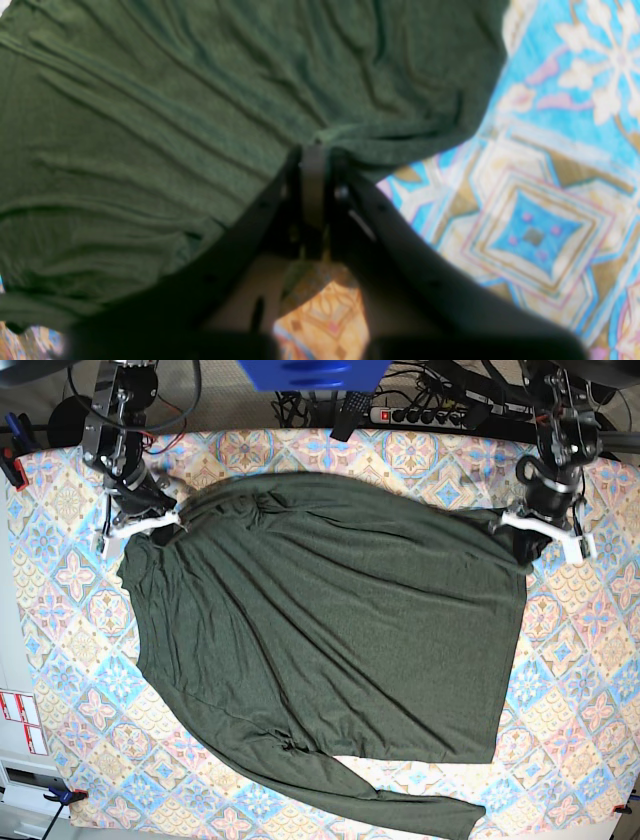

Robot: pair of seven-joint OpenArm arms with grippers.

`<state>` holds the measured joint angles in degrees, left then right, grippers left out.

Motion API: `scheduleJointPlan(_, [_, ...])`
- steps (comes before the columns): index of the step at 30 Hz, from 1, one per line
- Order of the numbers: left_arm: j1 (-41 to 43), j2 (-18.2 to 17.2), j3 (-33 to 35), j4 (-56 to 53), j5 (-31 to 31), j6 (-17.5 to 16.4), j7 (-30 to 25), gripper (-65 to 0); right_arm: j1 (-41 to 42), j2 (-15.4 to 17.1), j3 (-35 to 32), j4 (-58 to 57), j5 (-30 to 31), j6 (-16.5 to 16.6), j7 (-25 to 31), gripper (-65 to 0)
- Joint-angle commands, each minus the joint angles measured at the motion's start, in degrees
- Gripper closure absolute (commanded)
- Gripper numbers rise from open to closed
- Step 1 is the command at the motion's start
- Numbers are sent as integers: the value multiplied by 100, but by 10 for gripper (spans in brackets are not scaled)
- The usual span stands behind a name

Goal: Fold the T-shirt properly
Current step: 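Carry the lifted hem with both grippers toward the collar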

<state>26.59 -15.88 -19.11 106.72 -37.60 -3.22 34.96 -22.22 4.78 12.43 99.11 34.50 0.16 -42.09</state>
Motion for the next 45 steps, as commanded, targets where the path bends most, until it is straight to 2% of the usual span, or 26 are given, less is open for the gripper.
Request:
scheduleJointPlan(1, [-96, -60, -45, 76, -24, -25, -98, 0, 64, 46, 28, 98, 27, 50, 99, 0])
scheduleJointPlan(16, [-1081, -60, -53, -1735, -42, -7, -142, 0, 635, 46, 89, 19, 9, 50, 116, 0])
scheduleJointPlan(21, [-1134, -69, -53, -2298, -42, -7, -555, 0, 749, 46, 362, -245, 9, 50, 116, 0])
scheduleJointPlan(29, [-1134, -69, -45, -2658, -42, -16, -608, 0, 749, 46, 907, -562, 9, 50, 116, 0])
scheduleJointPlan(38, [-887, -69, -27, -2535, -77, -25, -555, 0, 749, 46, 907, -570, 9, 50, 107, 0])
scheduleJointPlan(41, [-624, -69, -27, -2043, -77, -25, -555, -52, 749, 46, 907, -570, 9, 50, 107, 0])
scheduleJointPlan(43, [-404, -69, -9, -1639, -77, -25, -547, -124, 749, 46, 898, -570, 9, 50, 107, 0])
scheduleJointPlan(45, [-246, -69, -27, -1305, -77, -7, -432, -227, 749, 46, 898, -570, 9, 50, 107, 0])
